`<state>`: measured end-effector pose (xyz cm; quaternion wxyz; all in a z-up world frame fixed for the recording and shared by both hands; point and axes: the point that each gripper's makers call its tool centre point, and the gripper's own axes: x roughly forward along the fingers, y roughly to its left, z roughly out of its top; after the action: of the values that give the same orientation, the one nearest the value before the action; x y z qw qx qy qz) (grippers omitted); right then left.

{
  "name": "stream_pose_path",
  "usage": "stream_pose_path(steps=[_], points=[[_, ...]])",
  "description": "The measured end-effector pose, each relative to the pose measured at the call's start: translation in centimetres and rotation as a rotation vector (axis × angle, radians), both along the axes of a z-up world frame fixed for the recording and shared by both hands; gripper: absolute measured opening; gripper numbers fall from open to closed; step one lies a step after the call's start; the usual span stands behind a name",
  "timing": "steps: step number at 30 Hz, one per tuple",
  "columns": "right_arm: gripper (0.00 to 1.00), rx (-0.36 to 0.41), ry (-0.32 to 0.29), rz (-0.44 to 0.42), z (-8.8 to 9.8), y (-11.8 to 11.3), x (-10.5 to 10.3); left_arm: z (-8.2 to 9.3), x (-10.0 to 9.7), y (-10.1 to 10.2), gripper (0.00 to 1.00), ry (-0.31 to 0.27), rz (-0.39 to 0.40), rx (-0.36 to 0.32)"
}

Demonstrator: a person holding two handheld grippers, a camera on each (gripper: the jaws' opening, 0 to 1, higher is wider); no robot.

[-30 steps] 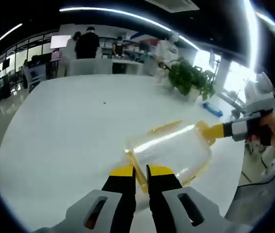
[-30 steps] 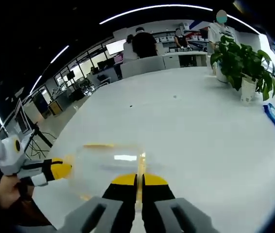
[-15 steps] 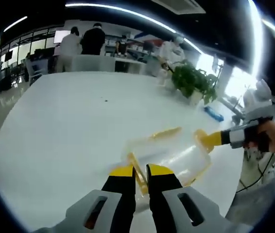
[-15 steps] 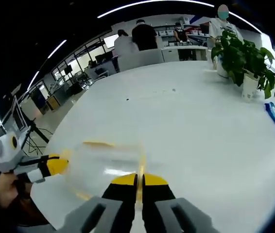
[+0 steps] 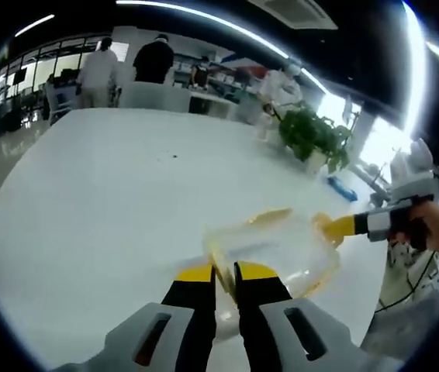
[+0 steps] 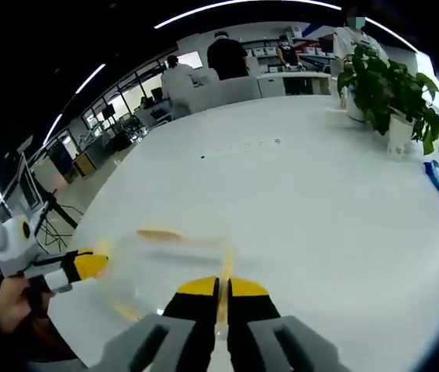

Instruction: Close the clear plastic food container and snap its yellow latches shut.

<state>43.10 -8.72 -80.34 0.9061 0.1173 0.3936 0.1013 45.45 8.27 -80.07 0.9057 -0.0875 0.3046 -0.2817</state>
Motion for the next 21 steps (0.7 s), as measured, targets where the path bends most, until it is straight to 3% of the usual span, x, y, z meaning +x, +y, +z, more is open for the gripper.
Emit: stream_pose_path(steps=[12,16,21], points=[[0.01,-0.006,-0.012,0.010,-0.3,-0.3,0.2,-0.7,0.1,0.3,0.06,0.013,0.001,-0.022],[0.04,-0.018,-0.010,0.016,-0.5,-0.5,-0.1,-0.6,-0.1,0.3,0.08,-0.009,-0.028,-0.003],[0.07,-0.035,-0.017,0.010,-0.6,-1.0,-0.2,-0.8,0.2,1.2,0.18,-0.020,-0.018,0.028]])
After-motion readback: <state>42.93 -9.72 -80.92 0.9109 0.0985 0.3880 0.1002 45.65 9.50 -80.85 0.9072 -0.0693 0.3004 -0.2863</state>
